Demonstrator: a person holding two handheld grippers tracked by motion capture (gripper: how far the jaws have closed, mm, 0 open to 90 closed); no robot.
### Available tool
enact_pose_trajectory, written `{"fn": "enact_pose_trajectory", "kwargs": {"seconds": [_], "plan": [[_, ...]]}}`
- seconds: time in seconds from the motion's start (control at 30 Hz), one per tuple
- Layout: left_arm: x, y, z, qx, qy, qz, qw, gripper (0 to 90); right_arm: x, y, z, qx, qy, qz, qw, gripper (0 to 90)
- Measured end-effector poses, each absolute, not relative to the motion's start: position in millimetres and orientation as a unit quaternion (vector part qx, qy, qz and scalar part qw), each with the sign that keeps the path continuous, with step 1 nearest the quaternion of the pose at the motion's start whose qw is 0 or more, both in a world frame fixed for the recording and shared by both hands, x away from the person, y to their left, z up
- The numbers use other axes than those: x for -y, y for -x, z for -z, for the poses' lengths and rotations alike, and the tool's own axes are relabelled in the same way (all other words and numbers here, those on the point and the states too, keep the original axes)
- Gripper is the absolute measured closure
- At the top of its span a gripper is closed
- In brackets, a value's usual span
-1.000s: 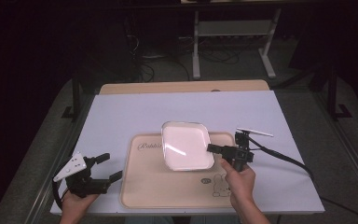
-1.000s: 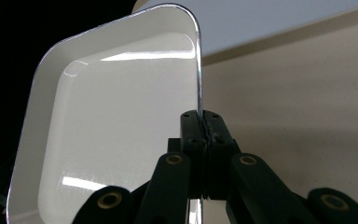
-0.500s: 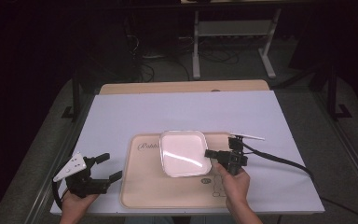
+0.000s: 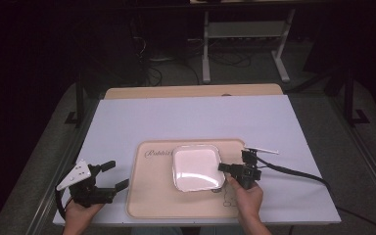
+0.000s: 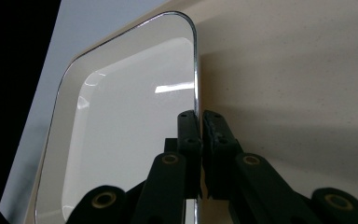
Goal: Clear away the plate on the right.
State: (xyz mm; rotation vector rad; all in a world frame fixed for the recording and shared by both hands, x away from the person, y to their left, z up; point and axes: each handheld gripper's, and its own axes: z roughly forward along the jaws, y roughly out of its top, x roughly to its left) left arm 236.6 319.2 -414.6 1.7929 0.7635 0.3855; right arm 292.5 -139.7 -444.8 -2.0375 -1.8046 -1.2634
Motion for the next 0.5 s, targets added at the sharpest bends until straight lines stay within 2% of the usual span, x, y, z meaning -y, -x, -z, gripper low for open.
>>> {"fn": "enact_pose_trajectory", "kwargs": {"seconds": [0.5], "plan": [[-319.8, -237.1, 414.7, -0.322, -0.756, -0.162, 0.546, 14.4, 137.5, -289.9, 453.4, 0.604, 0.683, 0.407, 0.052, 84.2]]}}
